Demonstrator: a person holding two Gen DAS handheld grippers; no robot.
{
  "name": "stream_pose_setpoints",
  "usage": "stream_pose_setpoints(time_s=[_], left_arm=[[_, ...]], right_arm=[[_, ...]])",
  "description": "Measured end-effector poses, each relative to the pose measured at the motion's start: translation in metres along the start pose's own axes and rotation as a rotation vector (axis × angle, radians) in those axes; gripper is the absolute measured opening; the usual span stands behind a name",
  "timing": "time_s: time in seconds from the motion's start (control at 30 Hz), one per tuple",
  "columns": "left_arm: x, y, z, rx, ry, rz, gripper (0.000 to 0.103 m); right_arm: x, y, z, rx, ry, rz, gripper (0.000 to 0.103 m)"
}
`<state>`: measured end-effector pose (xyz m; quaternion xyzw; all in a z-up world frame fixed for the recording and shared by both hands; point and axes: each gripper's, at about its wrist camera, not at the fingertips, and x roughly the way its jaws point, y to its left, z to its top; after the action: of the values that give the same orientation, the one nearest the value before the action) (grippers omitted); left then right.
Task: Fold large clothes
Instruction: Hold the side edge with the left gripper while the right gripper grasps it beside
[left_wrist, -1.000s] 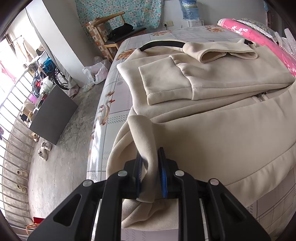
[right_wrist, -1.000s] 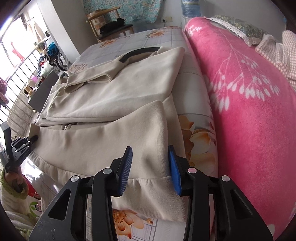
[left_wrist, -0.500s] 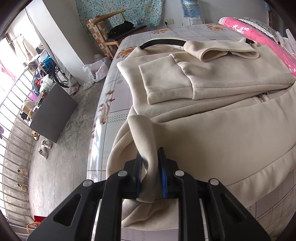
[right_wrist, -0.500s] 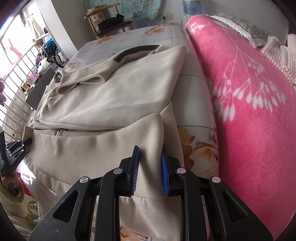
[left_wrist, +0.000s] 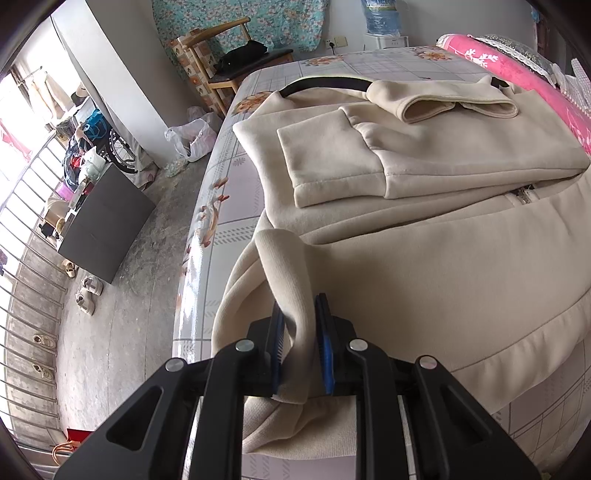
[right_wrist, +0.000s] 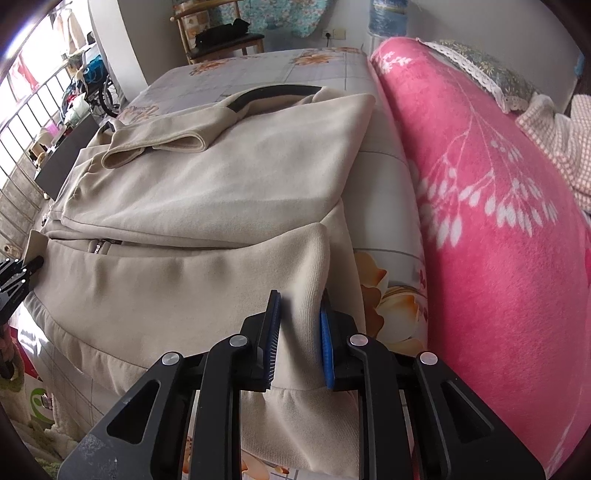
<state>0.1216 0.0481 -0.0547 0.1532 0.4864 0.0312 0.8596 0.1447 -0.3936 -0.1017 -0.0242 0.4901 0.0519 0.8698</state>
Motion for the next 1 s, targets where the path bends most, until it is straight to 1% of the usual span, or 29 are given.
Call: stream_pose_setpoints(time_s=[0.57, 1.0], left_arm=[[-0.0003, -0.0005, -0.0004, 0.005, -0.001, 0.005, 0.017], [-0.0004, -0.0002, -0.0002, 0.004, -0.001, 0.003, 0.017]], right_arm=[[-0.0002, 0.0019, 0.0, -0.008, 0.0, -0.015, 0.018], [-0.0011, 0.006, -0.0017, -0.023, -0.009, -0.043, 0.017]])
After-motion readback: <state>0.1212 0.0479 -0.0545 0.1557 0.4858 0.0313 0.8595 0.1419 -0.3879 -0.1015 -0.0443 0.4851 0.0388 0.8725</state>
